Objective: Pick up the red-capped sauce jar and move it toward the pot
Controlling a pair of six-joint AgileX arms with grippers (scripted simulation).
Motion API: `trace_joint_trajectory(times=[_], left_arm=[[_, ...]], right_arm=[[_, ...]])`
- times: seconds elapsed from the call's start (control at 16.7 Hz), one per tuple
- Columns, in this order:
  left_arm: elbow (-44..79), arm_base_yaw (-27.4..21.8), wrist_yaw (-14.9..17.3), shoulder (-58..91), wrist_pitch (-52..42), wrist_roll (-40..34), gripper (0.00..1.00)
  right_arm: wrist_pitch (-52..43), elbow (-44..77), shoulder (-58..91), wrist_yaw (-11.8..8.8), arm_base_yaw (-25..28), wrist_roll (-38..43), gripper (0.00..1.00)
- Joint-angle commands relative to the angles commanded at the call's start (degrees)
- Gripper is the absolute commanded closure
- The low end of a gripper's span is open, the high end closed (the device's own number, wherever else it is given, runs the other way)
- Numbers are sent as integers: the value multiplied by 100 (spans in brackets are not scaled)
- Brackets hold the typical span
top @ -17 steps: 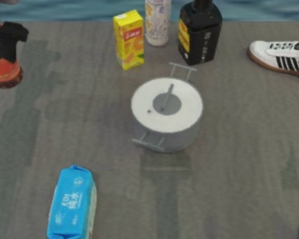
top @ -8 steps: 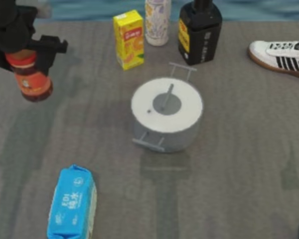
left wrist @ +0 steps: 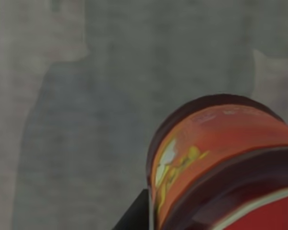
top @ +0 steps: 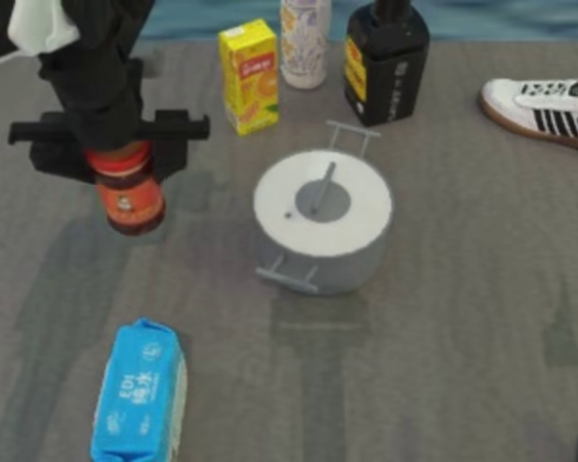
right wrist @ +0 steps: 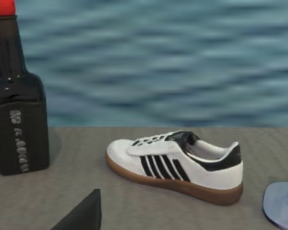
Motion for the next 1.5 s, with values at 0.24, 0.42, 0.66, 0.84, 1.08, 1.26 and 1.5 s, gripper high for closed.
trace_joint_trajectory(times=[0.24,0.42,0.66,0.84,1.08,1.26,1.5], left_arm=[[6,19,9,26,-10,8,100],[-121,22,10,102,201,15,100],[-463,27,7,314,801,36,100],[-579,34,9,393,974,36,100],[-579,34,9,393,974,36,92],[-579,34,9,393,974,36,70],[-579,34,9,393,974,36,40]], right_arm=[[0,0,0,0,0,0,0],[0,0,0,0,0,0,0],[0,0,0,0,0,0,0],[0,0,0,0,0,0,0],[0,0,0,0,0,0,0],[0,0,0,0,0,0,0],[0,0,0,0,0,0,0]])
